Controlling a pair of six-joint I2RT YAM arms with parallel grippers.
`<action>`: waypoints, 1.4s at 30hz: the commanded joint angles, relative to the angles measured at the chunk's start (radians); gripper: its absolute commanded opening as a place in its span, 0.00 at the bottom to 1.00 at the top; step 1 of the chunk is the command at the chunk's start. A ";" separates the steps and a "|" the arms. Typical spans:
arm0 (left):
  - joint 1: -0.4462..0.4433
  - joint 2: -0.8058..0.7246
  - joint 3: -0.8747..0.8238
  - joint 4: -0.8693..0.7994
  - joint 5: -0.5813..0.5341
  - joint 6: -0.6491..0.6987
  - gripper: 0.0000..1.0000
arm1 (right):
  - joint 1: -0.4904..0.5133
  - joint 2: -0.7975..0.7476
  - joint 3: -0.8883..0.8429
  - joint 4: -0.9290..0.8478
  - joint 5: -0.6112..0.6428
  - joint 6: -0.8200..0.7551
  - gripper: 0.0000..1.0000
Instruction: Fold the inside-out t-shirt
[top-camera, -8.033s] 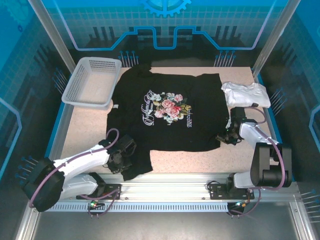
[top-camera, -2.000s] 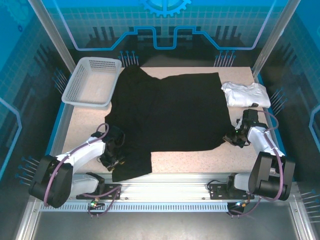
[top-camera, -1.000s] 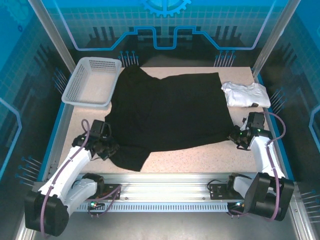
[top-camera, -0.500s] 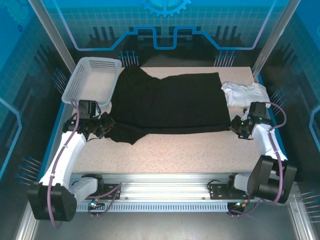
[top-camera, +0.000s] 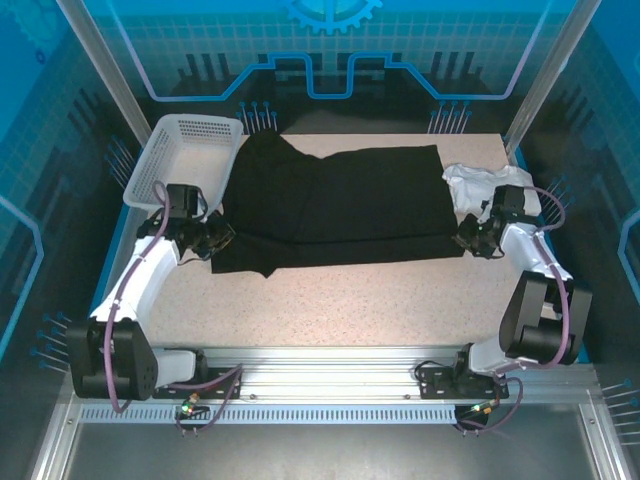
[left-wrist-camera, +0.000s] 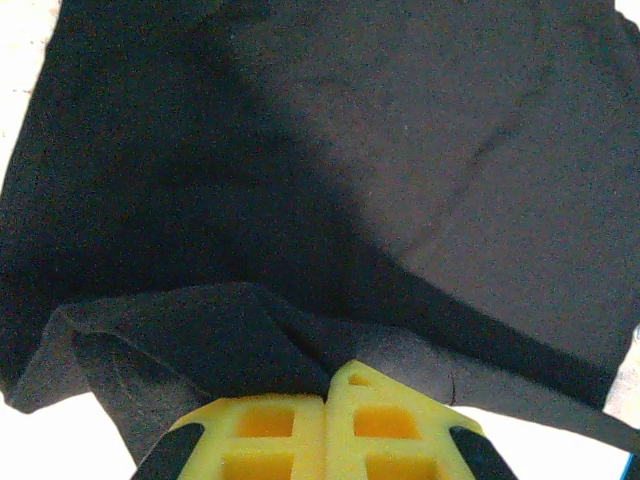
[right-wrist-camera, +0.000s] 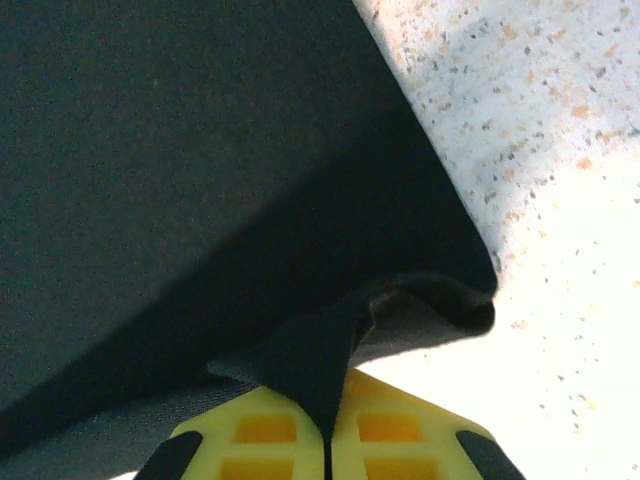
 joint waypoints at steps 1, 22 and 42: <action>0.015 0.040 0.042 0.071 0.016 0.002 0.00 | 0.019 0.058 0.054 0.031 0.027 0.024 0.07; 0.031 0.424 0.260 0.362 -0.079 -0.130 0.49 | 0.050 0.422 0.399 0.164 -0.005 0.028 0.39; -0.083 0.275 -0.139 0.493 -0.136 0.047 0.62 | 0.253 0.401 0.242 -0.047 0.148 -0.156 0.36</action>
